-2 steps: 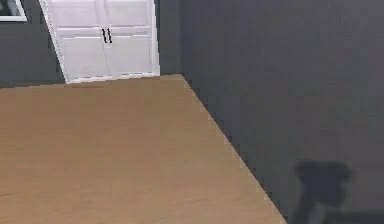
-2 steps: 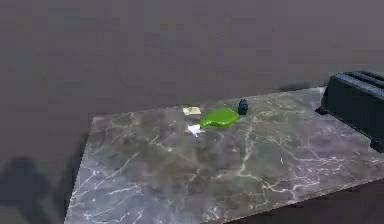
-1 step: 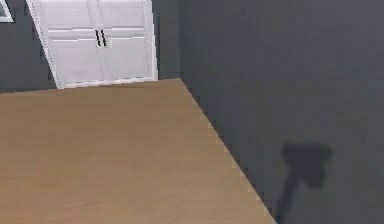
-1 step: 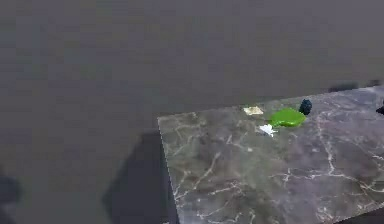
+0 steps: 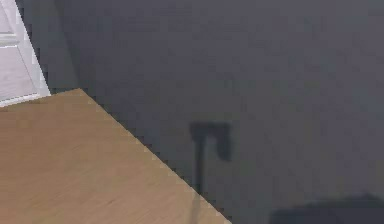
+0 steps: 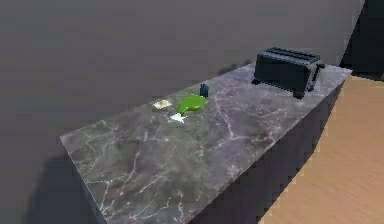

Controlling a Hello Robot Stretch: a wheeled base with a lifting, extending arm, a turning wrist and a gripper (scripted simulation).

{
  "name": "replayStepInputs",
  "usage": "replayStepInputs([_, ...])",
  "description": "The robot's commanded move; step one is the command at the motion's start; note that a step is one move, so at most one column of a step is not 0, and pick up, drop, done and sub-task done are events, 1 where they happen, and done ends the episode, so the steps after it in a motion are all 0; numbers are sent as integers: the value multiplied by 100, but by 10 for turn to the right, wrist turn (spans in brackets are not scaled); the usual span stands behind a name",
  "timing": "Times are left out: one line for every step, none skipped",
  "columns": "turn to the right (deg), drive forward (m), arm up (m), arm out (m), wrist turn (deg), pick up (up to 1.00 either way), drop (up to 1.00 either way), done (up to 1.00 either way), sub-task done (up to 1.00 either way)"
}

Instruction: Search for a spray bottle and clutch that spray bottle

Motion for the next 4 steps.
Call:
replayStepInputs([0, 15, 0, 0, 0, 0, 0, 0, 0])
replayStepInputs([300, 0, 0, 0, 0, 0, 0, 0, 0])
replayStepInputs([0, 30, 0, 0, 0, 0, 0, 0, 0])
replayStepInputs([0, 0, 50, 0, 0, 0, 0, 0, 0])
